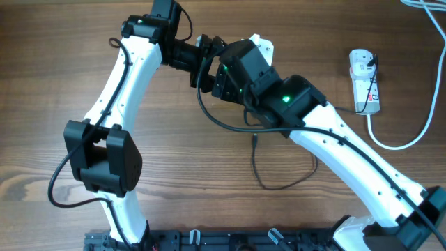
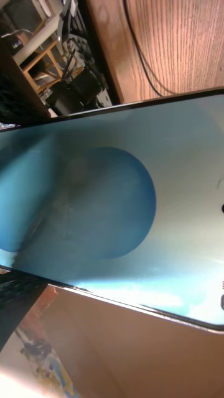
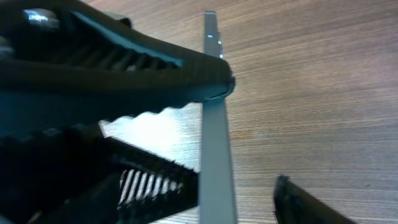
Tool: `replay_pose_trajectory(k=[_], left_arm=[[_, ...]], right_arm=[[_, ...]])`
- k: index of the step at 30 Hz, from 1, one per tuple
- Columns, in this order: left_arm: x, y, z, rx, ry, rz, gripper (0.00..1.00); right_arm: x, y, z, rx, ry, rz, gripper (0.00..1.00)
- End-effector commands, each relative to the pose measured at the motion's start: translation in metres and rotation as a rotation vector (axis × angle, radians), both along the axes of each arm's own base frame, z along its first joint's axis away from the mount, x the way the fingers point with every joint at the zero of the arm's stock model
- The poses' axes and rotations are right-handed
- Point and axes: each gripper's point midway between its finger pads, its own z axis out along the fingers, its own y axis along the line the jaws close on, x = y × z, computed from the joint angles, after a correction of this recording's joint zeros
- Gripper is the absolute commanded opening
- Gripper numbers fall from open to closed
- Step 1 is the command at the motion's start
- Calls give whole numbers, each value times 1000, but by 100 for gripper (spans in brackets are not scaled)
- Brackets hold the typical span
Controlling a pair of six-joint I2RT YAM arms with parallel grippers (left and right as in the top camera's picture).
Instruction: Plug charger to phone and switch on socket
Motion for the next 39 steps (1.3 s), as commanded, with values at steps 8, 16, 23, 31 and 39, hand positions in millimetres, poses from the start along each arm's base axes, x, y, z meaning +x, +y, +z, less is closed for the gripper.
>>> replay_pose_trajectory(k=[8,16,23,31,39], left_arm=[[7,0,19,-8,-104,11,68],[5,-1,22,-25,-75,14,68],[3,-3,29,-66,-65,1,68],[3,-3,29,-66,-65,1,68],[0,-4,36,-103,-52,-9,68]], right_arm=[[10,3,26,-33,-85,47,69],[13,0,29,-42,-102,42,56],[14,-3,30,-50,-109,32,45],[15,-4,30,-57,-115,25,38],[17,-7,31,-63,-122,6,28]])
